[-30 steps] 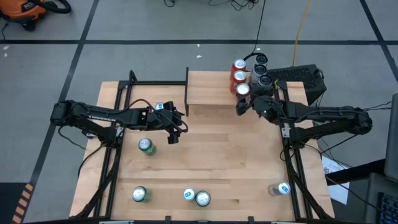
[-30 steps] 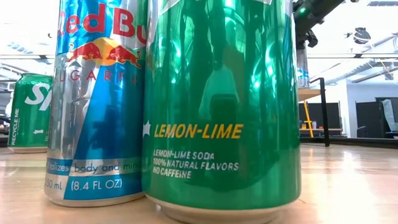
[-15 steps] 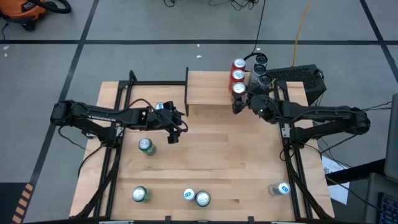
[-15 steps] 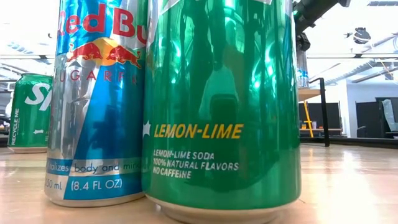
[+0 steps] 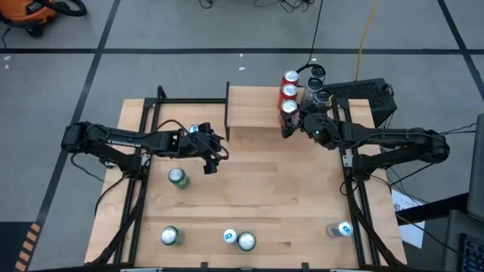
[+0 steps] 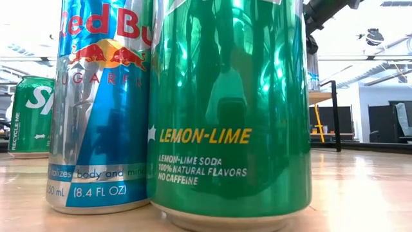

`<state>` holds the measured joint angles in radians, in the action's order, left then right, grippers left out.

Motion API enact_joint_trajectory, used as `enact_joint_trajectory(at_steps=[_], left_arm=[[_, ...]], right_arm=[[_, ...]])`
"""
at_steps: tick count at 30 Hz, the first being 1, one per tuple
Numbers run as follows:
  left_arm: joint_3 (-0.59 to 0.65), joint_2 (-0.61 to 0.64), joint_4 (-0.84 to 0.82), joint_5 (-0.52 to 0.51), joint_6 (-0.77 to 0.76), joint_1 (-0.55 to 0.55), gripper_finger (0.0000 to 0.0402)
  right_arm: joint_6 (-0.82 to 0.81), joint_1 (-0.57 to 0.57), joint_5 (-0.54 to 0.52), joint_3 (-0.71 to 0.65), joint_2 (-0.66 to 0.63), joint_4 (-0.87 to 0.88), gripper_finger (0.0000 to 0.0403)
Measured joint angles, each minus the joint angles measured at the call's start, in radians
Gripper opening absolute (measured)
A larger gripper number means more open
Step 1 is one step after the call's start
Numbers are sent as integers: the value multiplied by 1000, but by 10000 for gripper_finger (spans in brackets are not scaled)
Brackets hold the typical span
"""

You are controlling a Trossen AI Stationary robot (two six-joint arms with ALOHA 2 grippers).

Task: Place canned beverage on shelf
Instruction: Put the red soda can on the shelf aligned with the other red soda can, then adjust the white blue soda can on the shelf

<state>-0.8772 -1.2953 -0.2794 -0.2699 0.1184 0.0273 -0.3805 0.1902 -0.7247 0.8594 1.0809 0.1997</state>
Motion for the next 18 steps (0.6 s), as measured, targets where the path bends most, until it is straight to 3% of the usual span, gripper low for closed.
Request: enact_joint_trajectory(at_steps=[6,15,18], left_arm=[[0,0,0,0,-1,0,316],[0,0,1,-6,-2,13,316],[0,0,2,-8,-2,21,316]], right_arm=[[32,-7,-35,-4,-41,-21,345],[262,-62,-56,0,-55,-253,340],[313,-60,-56,71,-56,-199,336]])
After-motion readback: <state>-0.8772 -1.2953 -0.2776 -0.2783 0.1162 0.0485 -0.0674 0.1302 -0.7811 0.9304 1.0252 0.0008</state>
